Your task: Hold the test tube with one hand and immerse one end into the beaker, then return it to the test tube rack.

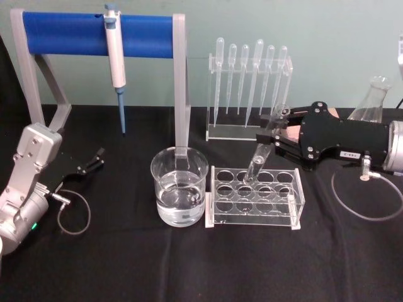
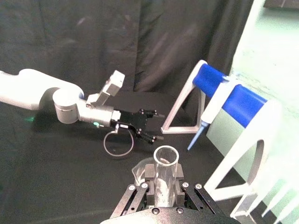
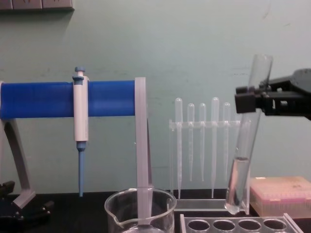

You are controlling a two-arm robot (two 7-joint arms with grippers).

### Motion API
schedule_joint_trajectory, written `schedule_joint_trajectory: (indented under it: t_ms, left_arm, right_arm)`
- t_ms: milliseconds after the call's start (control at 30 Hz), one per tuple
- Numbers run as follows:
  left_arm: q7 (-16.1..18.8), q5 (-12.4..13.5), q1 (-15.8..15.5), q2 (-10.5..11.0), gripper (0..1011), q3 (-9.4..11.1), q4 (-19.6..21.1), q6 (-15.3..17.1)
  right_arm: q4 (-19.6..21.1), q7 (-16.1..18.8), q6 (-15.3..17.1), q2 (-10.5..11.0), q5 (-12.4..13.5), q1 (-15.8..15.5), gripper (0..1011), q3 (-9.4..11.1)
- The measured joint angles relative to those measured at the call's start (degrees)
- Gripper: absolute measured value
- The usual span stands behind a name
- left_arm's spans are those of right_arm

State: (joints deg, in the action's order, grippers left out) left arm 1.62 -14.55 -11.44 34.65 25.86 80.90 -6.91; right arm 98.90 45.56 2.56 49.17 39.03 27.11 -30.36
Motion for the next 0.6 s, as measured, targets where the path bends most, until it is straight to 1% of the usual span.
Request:
schedule_joint_trajectory:
  t_ms: [167, 333, 600]
  left_arm:
    - [0.00, 0.00, 0.00, 0.00, 1000, 0.00, 0.00, 0.00]
    - [0.00, 0.00, 0.00, 0.00, 1000, 0.00, 0.00, 0.00]
    - [0.00, 0.00, 0.00, 0.00, 1000, 0.00, 0.00, 0.00]
  right_arm:
    - [-1.40, 0.01, -0.86, -0.39, -0.45, -1.19, 226, 0.26]
    - [-3.48, 0.07, -1.14, -1.86, -1.62, -1.00, 226, 0.00]
    - [-5.75, 0.21, -1.01, -3.36, -2.69, -0.72, 226, -0.47]
